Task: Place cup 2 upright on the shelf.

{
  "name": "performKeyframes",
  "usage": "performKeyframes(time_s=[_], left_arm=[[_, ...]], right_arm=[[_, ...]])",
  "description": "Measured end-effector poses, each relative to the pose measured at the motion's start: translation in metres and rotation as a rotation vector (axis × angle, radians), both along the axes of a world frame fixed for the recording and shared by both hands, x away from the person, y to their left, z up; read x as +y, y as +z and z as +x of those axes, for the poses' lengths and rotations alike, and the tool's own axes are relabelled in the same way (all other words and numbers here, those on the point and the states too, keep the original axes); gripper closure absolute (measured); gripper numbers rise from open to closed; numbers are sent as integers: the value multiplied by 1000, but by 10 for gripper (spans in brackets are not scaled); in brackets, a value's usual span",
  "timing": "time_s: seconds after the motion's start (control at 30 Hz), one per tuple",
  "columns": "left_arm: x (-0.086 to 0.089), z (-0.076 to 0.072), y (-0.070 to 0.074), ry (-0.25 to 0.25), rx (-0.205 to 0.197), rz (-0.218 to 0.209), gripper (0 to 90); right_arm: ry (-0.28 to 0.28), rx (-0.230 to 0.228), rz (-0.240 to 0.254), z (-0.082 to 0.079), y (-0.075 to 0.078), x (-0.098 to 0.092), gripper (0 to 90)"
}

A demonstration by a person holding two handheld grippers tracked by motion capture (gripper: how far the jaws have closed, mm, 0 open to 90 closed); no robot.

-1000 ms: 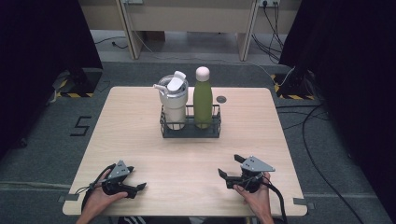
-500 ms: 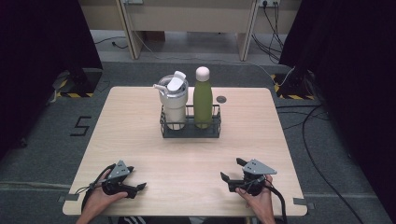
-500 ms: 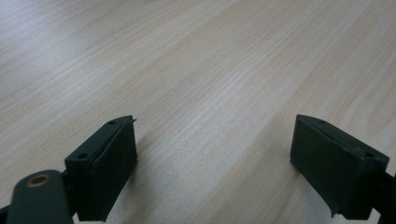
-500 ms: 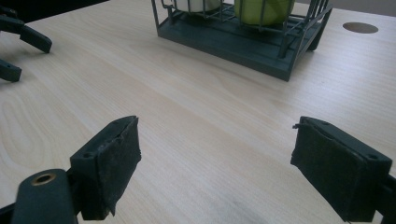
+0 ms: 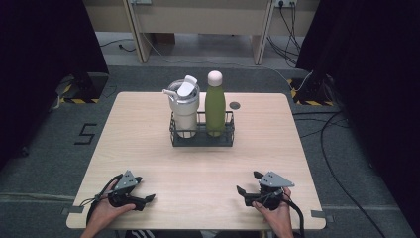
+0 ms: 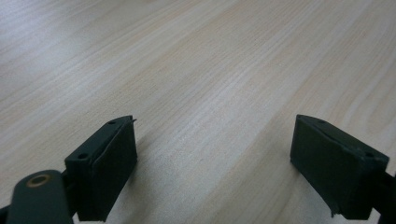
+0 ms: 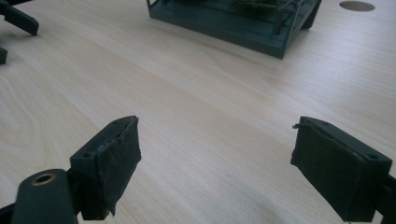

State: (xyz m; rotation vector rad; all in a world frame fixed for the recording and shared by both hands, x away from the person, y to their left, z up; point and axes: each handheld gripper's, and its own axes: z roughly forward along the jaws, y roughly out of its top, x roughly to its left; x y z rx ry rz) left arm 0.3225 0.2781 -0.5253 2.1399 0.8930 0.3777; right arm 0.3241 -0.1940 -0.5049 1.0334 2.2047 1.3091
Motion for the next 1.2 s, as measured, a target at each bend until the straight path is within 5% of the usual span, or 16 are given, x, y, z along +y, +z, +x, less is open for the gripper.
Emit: performKeyframes(time_s=[0.57, 1.2], left_arm=[[0, 0, 0, 0, 0, 0, 138], [0, 0, 0, 0, 0, 1, 138]], right_arm=[[-21, 58, -49, -2, -9, -8, 151], [-34, 136, -177, -3, -13, -8, 152]])
